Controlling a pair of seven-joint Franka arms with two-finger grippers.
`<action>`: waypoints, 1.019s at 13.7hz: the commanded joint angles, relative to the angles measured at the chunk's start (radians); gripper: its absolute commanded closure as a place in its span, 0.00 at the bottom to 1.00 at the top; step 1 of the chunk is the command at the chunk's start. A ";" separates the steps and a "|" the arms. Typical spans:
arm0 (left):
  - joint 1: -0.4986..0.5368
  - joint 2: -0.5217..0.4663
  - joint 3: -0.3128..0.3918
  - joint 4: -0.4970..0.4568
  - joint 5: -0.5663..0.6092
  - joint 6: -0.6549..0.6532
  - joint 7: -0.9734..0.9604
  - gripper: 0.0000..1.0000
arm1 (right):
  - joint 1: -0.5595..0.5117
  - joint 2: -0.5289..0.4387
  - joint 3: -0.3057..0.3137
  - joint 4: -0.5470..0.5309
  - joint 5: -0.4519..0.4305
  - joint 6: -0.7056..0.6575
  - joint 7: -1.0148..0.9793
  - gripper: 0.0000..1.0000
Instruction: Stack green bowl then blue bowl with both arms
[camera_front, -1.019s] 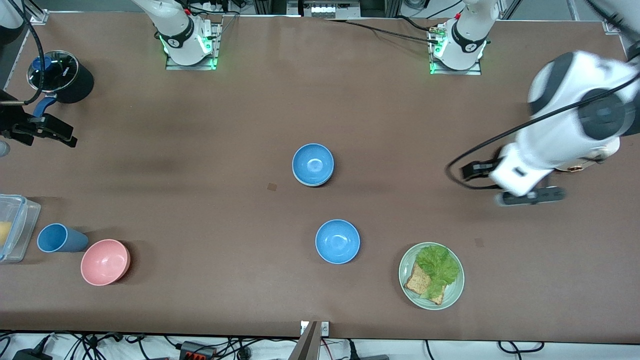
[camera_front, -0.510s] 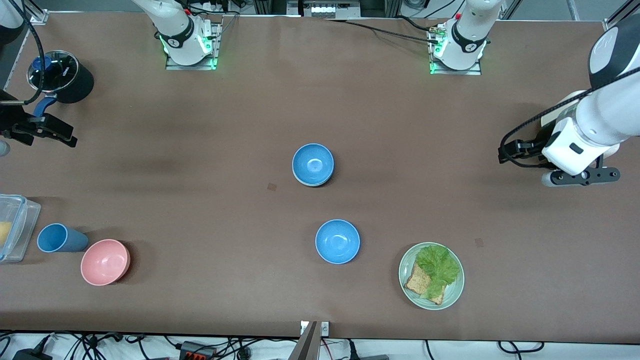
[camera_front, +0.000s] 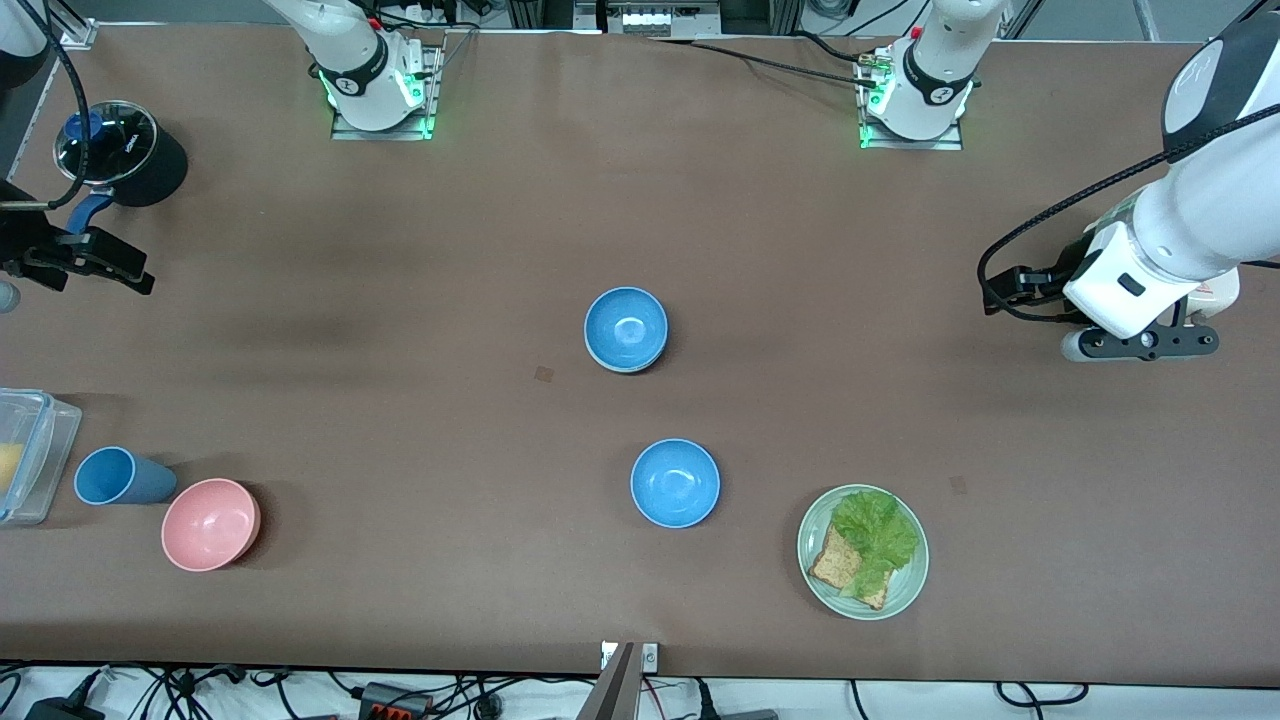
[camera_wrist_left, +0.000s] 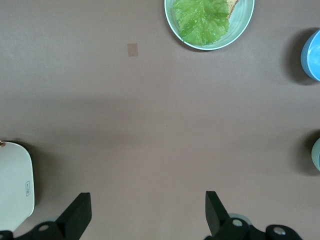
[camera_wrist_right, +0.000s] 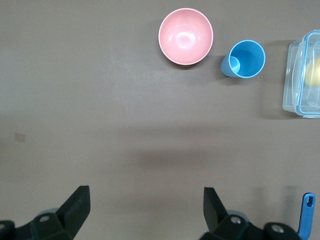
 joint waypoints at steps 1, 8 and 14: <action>-0.161 -0.072 0.223 -0.004 -0.003 0.039 0.070 0.00 | 0.003 -0.028 0.001 -0.027 -0.003 0.005 -0.011 0.00; -0.676 -0.196 0.878 -0.021 -0.194 0.047 0.095 0.00 | 0.003 -0.028 0.001 -0.027 0.000 0.005 -0.011 0.00; -0.808 -0.297 1.043 -0.147 -0.296 0.137 0.204 0.00 | 0.003 -0.028 0.001 -0.023 0.000 0.005 -0.011 0.00</action>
